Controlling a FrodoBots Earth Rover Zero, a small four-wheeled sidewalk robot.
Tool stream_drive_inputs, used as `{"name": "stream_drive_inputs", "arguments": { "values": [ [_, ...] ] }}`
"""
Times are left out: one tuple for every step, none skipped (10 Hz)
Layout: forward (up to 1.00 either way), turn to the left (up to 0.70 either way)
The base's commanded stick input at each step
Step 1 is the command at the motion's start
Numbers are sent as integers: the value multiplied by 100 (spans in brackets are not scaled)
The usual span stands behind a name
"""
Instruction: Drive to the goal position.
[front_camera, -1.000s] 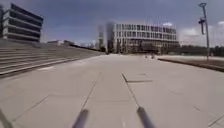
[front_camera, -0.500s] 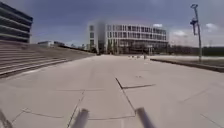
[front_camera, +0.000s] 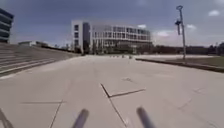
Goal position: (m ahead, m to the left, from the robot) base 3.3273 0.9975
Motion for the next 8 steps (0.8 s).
{"name": "stream_drive_inputs", "arguments": {
  "values": [
    [70,0],
    [70,0],
    [70,0],
    [70,0],
    [70,0],
    [70,0],
    [70,0],
    [70,0]
  ]
}}
